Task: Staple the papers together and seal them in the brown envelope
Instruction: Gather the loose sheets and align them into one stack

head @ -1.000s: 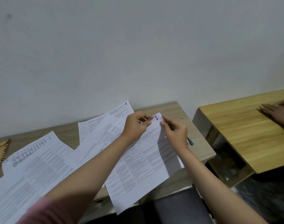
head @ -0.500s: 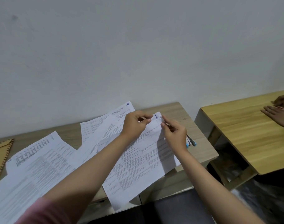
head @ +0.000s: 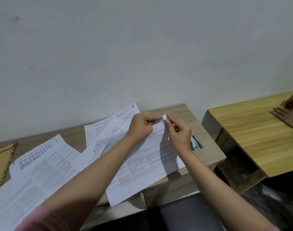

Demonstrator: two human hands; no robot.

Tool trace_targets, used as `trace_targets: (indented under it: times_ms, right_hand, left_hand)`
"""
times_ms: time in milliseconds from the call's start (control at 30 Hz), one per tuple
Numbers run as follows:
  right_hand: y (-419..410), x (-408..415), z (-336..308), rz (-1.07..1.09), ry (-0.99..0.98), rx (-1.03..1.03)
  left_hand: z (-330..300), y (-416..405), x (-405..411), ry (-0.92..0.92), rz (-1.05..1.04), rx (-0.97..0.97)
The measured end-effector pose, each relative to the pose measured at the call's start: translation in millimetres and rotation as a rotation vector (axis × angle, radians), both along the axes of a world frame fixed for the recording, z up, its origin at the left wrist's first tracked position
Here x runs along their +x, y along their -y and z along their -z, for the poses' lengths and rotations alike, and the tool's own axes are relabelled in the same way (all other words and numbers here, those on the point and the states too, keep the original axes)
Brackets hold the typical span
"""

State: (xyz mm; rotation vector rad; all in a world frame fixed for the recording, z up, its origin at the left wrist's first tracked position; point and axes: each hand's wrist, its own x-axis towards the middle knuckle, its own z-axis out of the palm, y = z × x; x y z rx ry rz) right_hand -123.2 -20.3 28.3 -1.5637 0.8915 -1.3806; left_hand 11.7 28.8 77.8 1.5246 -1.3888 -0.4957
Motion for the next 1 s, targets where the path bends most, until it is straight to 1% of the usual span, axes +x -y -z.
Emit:
trace_targets:
  times_ms: [200, 267, 400, 500, 633, 800, 900, 1000]
  right_hand:
    - [-4.7, 4.0, -4.0, 0.014, 0.048, 0.041]
    - [-5.5, 4.2, -4.0, -0.004, 0.045, 0.056]
    - [-6.5, 1.4, -4.3, -0.131, -0.010, 0.129]
    - [-7.7, 3.2, -6.6, -0.178, -0.024, 0.132]
    - [-10.7, 14.4, -12.8, -0.236, -0.037, 0.131]
    - [-15.1, 44.2, -28.9, -0.410, -0.148, 0.126]
    - [-23.0, 76.6, -34.9, -0.533, -0.295, 0.109]
    - [-31.1, 113.7, -26.8, -0.617, -0.458, 0.085]
  left_hand:
    - [-1.5, -5.6, -2.4, -0.031, -0.045, -0.009]
    - [-0.9, -8.3, -2.6, -0.068, -0.078, 0.000]
    - [-2.8, -15.9, 0.2, -0.149, -0.116, 0.007]
    - [-4.9, -24.2, 4.7, -0.130, -0.123, 0.040]
    - [-8.6, -38.5, 10.3, -0.120, -0.190, 0.067]
    - [-11.6, -69.5, 29.6, -0.139, -0.381, 0.065]
    - [-6.6, -97.8, 48.0, -0.173, -0.547, 0.077]
    - [8.1, -134.8, 67.9, -0.187, -0.680, 0.155]
